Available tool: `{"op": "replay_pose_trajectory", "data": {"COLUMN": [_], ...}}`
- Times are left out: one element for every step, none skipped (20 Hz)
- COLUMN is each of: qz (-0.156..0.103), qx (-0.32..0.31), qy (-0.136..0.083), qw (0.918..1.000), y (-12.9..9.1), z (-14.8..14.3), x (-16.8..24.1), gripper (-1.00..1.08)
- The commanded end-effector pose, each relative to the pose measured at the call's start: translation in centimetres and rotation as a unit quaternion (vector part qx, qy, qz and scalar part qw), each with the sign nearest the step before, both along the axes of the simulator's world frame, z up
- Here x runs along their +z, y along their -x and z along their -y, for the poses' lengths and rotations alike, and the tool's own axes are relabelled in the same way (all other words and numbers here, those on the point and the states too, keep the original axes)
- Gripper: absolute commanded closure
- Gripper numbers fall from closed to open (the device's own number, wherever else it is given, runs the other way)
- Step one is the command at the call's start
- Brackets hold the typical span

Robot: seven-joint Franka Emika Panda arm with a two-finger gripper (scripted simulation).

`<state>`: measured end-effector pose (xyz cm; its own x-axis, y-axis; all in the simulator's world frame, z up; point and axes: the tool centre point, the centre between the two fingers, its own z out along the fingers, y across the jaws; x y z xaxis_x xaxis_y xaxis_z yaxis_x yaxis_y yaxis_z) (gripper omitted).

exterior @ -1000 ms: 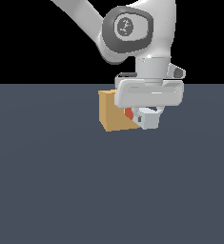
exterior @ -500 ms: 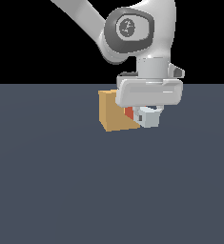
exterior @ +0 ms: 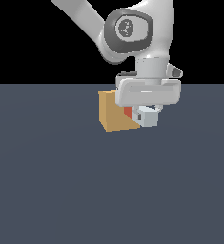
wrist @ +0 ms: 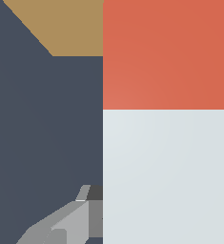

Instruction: Insert the peg into the horizontal hole in a box.

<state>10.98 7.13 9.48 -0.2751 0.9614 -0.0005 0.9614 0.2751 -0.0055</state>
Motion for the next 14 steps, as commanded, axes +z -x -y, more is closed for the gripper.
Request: {"op": "replay_pose_trajectory", "data": {"qz": [0.002,0.002,0.003,0.003,0.003,0.003,0.003,0.004,0.004,0.004,0.004,0.004,0.004,0.004], "qx": [0.001,0.001,0.001,0.001,0.001,0.001,0.001,0.001,0.001,0.001,0.001,0.001,0.001,0.001], "qy": [-0.001,-0.001,-0.001,-0.001,-0.001,-0.001,-0.001,-0.001,-0.001,-0.001,-0.001,-0.001,-0.001,-0.001], "qw": [1.0,1.0,1.0,1.0,1.0,1.0,1.0,1.0,1.0,1.0,1.0,1.0,1.0,1.0], "y": [0.2,0.4,0.6,0.9,1.1,1.3,1.5,1.7,1.8,1.9,2.0,2.1,2.1,2.2], "z": [-1.2,-1.8,-2.5,-3.3,-4.2,-5.0,-5.7,-6.3,-6.8,-7.2,-7.6,-7.8,-7.9,-8.0], "x": [0.3,0.3,0.3,0.3,0.4,0.4,0.4,0.4,0.4,0.4,0.5,0.5,0.5,0.5], "gripper": [1.08,1.08,1.08,1.08,1.08,1.08,1.08,1.08,1.08,1.08,1.08,1.08,1.08,1.08]}}
